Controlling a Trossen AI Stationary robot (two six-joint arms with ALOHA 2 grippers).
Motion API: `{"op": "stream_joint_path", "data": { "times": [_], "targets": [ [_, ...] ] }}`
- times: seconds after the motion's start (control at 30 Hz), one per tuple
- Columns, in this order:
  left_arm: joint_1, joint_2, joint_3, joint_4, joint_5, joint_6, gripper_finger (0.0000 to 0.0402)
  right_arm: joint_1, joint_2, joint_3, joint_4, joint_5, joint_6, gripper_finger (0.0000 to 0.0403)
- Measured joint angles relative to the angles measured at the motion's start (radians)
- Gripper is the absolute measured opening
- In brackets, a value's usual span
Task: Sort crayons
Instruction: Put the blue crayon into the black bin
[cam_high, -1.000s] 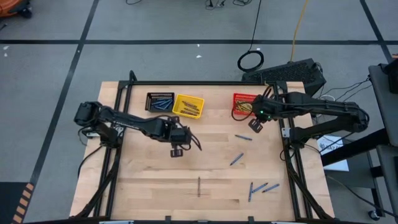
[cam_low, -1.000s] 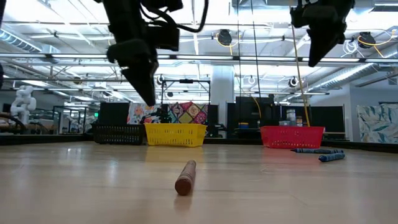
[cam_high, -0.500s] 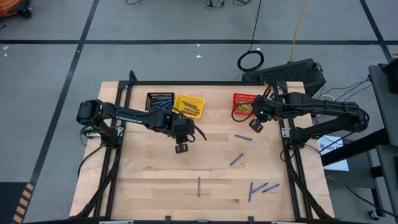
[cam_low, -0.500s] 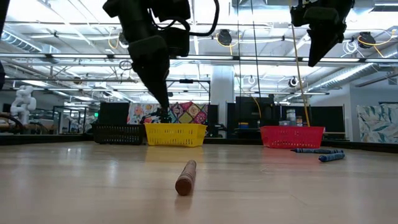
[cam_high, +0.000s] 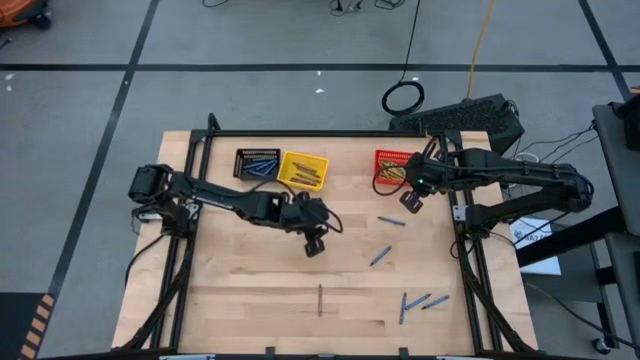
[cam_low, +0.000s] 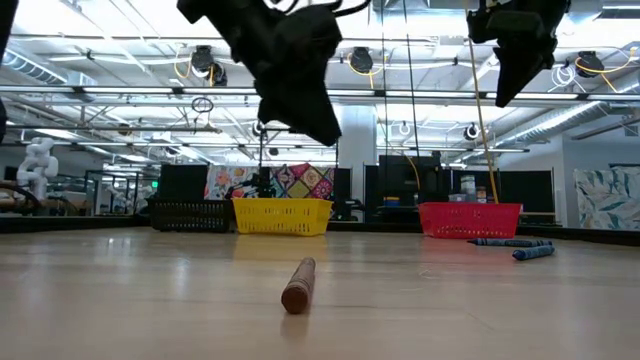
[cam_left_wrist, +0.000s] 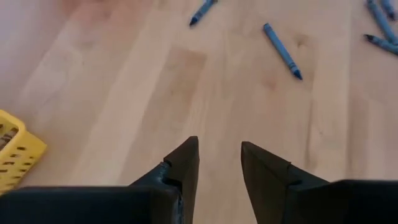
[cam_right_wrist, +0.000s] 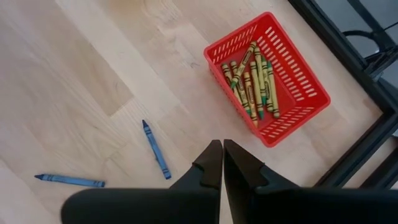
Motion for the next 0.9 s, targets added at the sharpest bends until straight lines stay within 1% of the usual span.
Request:
{"op": "stream_joint_path", "data": {
  "times": [0.13,0.23,0.4,0.6,0.77,0.9],
  "targets": [
    [-0.012,0.078,0.057,-0.005,-0.01,-0.047,0.0122,0.0,0.0,0.0,0.0,-0.001,0.025,0.0],
    [-0.019,0.155,0.119,-0.007,-0.01,-0.043,0.0122,0.0,0.0,0.0,0.0,-0.001,0.028,0.0],
    [-0.022,0.274,0.245,-0.042,0.005,-0.022,0.0122,0.0,0.0,0.0,0.0,-0.003,0.045,0.0],
    [-0.024,0.388,0.418,-0.054,0.014,-0.024,0.0122,0.0,0.0,0.0,0.0,-0.004,0.048,0.0],
    [-0.024,0.488,0.575,-0.157,0.016,-0.016,0.0122,0.0,0.0,0.0,0.0,-0.004,0.048,0.0],
    [-0.026,0.526,0.625,-0.166,0.017,-0.022,0.0122,0.0,0.0,0.0,0.0,-0.004,0.051,0.0]
  ]
}}
